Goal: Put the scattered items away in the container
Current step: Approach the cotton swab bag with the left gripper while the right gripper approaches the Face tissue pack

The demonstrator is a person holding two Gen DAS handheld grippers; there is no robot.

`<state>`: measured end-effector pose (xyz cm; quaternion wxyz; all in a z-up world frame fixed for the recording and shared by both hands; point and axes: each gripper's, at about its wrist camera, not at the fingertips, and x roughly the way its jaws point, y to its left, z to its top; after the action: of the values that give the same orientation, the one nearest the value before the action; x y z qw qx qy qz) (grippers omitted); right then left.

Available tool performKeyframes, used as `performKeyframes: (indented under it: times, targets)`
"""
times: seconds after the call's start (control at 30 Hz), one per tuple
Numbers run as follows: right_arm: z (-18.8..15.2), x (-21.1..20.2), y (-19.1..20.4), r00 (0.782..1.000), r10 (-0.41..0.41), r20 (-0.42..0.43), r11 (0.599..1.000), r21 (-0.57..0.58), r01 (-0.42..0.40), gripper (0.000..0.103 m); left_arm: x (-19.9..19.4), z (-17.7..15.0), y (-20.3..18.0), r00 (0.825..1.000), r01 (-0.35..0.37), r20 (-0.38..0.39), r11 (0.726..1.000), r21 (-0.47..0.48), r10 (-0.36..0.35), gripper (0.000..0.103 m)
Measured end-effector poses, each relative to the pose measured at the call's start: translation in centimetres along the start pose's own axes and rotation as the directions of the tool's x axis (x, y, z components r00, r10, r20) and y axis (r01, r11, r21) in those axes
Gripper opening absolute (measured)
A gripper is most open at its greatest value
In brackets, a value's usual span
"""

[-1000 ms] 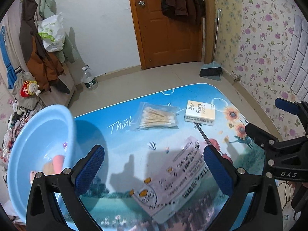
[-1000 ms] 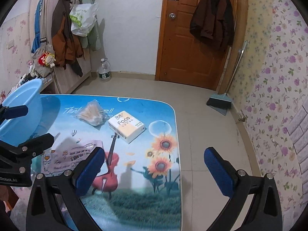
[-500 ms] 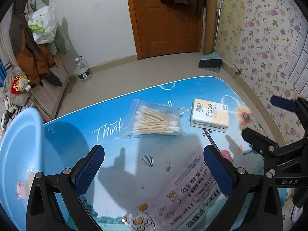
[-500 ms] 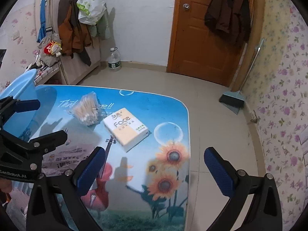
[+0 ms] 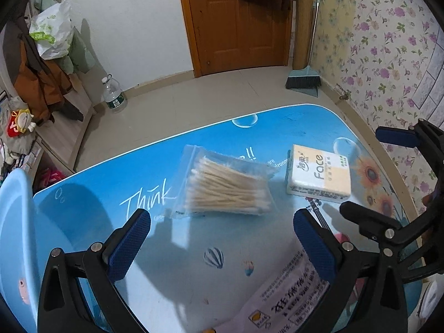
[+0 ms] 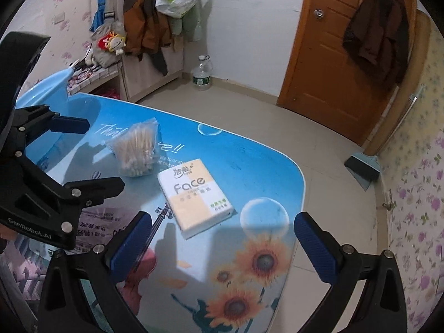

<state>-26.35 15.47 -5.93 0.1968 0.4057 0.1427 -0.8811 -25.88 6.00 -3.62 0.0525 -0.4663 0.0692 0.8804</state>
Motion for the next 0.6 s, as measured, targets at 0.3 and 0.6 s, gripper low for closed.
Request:
performKeyframes:
  times: [0.3,0.6]
  targets:
    - [0.6,2.4,0.4,0.997,0.071,-0.039,0.996,-0.044,-0.073,0.096,1.7,0.9,0.3,1.000,0.016,-0.010,1.000,-0.007,-0.016,0.102]
    - [0.9,3.5,0.0,0.989,0.139,-0.058,0.988,-0.063,-0.142,0.085,3.1,1.1,0.6,0.999,0.039,-0.033,0.999,-0.026,-0.040,0.093]
